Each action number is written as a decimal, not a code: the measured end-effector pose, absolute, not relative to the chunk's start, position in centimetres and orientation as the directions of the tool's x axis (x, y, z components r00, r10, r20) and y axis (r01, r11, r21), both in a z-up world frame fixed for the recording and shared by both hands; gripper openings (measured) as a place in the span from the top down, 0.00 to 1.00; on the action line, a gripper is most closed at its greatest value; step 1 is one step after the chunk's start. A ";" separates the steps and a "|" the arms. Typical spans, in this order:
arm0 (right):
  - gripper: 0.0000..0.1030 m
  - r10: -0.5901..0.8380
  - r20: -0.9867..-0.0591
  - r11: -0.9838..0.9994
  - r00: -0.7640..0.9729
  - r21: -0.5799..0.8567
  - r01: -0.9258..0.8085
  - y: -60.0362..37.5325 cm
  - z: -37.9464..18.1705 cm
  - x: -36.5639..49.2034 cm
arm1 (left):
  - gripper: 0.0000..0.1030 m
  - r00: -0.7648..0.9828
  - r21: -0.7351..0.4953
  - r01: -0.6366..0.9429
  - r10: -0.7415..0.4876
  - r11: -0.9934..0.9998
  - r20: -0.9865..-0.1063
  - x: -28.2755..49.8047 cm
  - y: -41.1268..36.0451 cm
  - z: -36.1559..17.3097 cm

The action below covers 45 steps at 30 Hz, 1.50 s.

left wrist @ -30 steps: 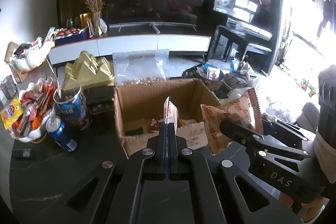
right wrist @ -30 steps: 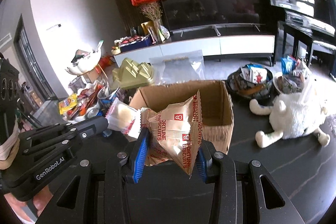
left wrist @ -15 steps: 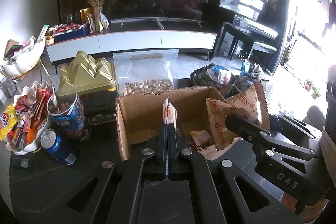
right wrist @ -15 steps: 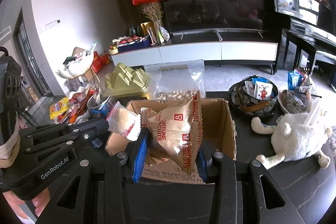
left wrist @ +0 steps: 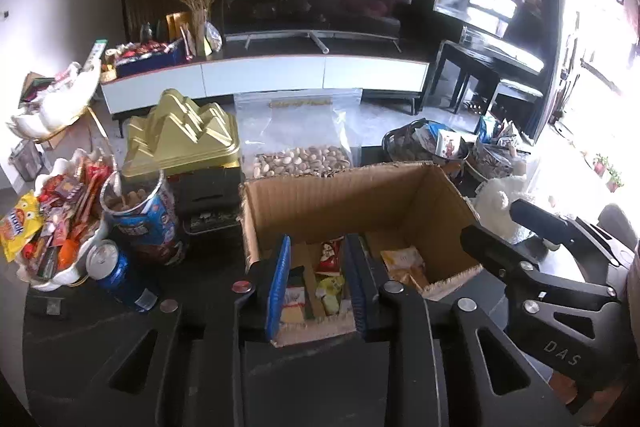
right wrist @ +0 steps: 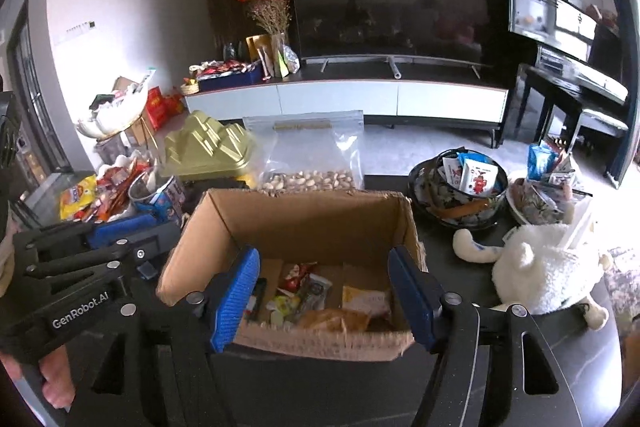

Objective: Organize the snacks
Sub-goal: 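Move both open tools back from the box toward the pink candy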

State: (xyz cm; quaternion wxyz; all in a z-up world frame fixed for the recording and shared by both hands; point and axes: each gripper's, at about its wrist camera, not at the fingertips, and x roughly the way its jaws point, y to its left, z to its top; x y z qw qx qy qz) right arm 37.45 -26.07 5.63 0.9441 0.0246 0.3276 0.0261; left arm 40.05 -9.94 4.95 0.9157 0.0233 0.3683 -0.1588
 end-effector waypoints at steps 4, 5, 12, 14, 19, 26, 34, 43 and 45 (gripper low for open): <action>0.34 0.067 -0.606 0.997 0.793 0.078 -0.025 -26.1 6.0 35.1 | 0.67 0.694 -0.064 0.315 -0.276 0.947 -0.665 37.8 -9.6 5.4; 0.34 0.070 -0.602 0.996 0.796 0.081 -0.026 -26.1 6.1 34.5 | 0.67 0.700 -0.060 0.317 -0.276 0.947 -0.658 37.1 -9.5 5.6; 0.34 0.094 -0.603 0.994 0.792 0.105 -0.038 -25.7 6.1 30.3 | 0.57 0.742 -0.018 0.335 -0.275 0.942 -0.611 32.1 -8.8 6.8; 0.34 0.089 -0.603 0.994 0.793 0.105 -0.032 -25.5 6.0 29.0 | 0.53 0.745 -0.021 0.333 -0.277 0.943 -0.607 30.8 -8.4 6.9; 0.34 0.076 -0.596 0.994 0.800 0.106 -0.016 -25.4 6.0 26.2 | 0.47 0.749 -0.023 0.348 -0.293 0.937 -0.594 27.9 -8.0 7.0; 0.26 0.046 -0.593 0.996 0.804 0.093 0.011 -25.2 6.0 23.0 | 0.43 0.747 -0.035 0.368 -0.318 0.929 -0.583 24.6 -7.3 6.8; 0.25 0.009 -0.595 0.998 0.804 0.061 0.034 -24.6 5.8 19.1 | 0.39 0.745 -0.031 0.395 -0.340 0.918 -0.573 21.0 -6.8 6.4; 0.25 0.001 -0.637 0.999 0.771 0.042 0.033 -24.4 4.0 15.4 | 0.38 0.724 0.026 0.448 -0.346 0.894 -0.597 17.7 -7.3 4.6; 0.25 -0.002 -0.650 0.999 0.760 0.034 0.031 -24.4 3.2 14.7 | 0.38 0.710 0.031 0.462 -0.349 0.887 -0.611 17.2 -7.4 3.8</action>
